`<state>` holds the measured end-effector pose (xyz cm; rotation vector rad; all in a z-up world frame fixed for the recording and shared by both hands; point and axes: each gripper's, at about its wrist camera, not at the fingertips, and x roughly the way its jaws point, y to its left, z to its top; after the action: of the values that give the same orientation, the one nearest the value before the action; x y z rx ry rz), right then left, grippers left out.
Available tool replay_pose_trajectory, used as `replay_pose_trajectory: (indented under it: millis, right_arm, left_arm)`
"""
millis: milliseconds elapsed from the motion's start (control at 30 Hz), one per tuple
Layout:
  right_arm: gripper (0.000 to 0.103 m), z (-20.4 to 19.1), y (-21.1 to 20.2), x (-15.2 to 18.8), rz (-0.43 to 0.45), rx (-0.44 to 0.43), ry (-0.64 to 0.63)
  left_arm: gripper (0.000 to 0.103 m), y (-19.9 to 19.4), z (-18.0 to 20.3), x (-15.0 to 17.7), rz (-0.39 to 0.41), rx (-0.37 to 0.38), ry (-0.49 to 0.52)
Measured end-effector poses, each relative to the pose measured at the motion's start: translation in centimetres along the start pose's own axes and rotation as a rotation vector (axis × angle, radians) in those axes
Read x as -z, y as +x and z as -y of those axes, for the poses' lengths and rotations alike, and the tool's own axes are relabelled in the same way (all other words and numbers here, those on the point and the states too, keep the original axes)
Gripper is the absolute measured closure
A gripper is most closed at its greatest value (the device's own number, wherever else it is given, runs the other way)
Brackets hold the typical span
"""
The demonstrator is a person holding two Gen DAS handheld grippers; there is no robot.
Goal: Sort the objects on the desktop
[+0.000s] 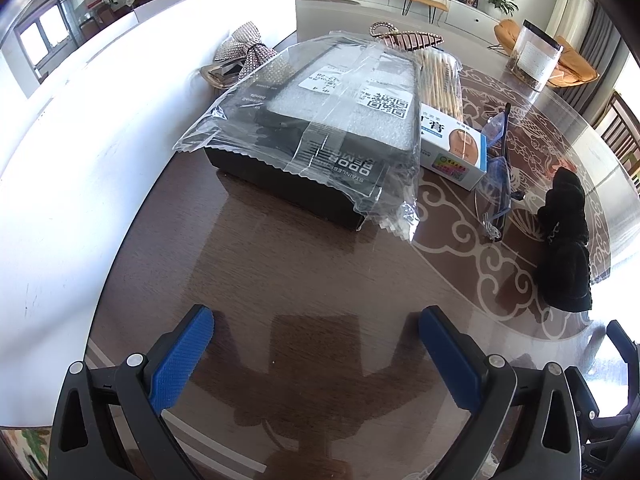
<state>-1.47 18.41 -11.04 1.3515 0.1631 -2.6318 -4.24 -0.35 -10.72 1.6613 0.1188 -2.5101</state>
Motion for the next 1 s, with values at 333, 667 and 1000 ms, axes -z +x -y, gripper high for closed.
replay_pose_trajectory:
  millis: [333,667,1000]
  right_arm:
    - [0.0,0.1,0.0,0.1,0.0,0.0,0.0]
    - [0.0,-2.5,-0.2,-14.2,0.048,-0.187,0.017]
    - [0.0,-15.2,13.9,-25.3,-0.385,-0.311,-0.146]
  left_arm:
    - [0.0,-2.5,-2.1,-0.9,0.097,0.045,-0.072]
    - [0.0,-0.8,-0.6,0.1,-0.019,0.068,-0.04]
    - [0.0,-0.6,-2.9,0.1,-0.007,0.045,-0.137]
